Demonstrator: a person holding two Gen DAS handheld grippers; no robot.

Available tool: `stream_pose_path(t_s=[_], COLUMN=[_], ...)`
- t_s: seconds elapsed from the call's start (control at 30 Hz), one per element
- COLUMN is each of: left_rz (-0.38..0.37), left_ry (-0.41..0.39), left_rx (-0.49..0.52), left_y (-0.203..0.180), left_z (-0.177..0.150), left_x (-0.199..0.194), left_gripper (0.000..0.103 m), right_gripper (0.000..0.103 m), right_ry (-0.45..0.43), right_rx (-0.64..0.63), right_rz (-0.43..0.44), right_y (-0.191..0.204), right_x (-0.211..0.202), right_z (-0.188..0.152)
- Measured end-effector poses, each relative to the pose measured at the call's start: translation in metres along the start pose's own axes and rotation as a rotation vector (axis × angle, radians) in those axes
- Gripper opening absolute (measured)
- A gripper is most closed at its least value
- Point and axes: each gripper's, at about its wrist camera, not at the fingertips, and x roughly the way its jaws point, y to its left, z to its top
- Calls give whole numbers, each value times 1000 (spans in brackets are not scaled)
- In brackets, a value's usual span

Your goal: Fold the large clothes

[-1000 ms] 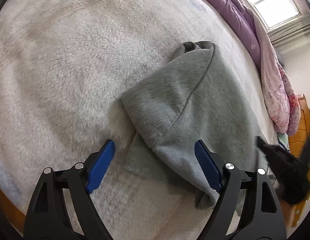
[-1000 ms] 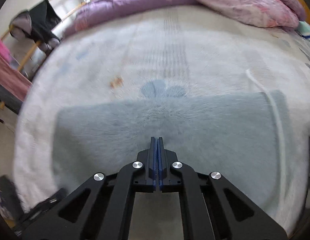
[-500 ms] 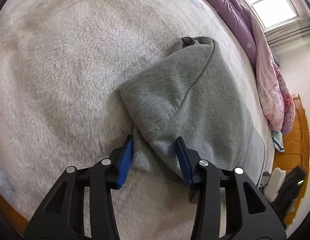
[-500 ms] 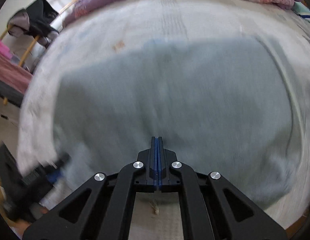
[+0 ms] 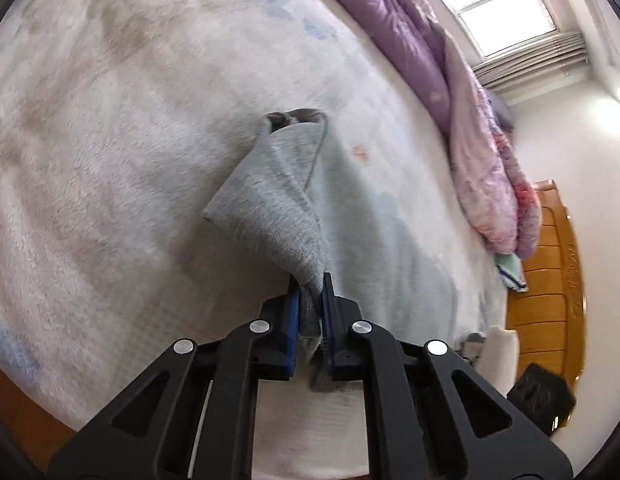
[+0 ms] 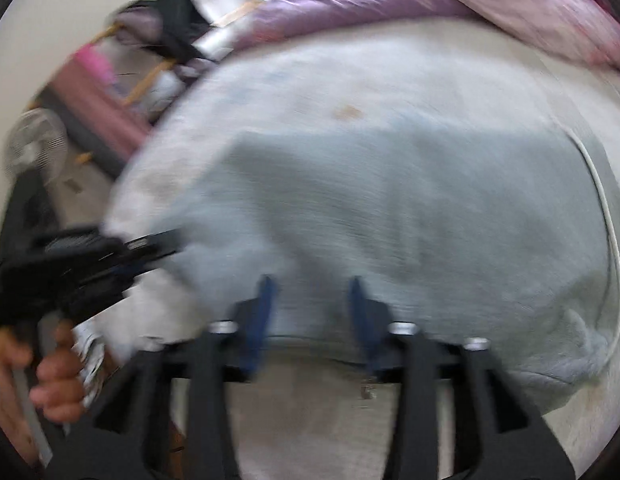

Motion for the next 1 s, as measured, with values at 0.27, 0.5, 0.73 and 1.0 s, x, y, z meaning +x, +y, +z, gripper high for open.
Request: stream_pose_path(t_s=[0.27, 0.5, 0.73, 1.0], left_rz=[-12, 5, -134, -136], left_ry=[6, -12, -66, -148], left_rx=[30, 108, 218, 249], left_y=[-29, -65, -134, -175], left_z=[-2, -5, -23, -39], left_x=[-6, -5, -16, -13], left_gripper=[9, 9, 34, 71], right_gripper=[58, 46, 8, 7], right_ry=[-7, -54, -153, -405], right_rx=[-152, -32, 300, 802], right_rz=[20, 4, 113, 226], right_y=[44, 27, -30, -148], right_x=[43, 57, 5, -76], right_z=[14, 31, 46, 7])
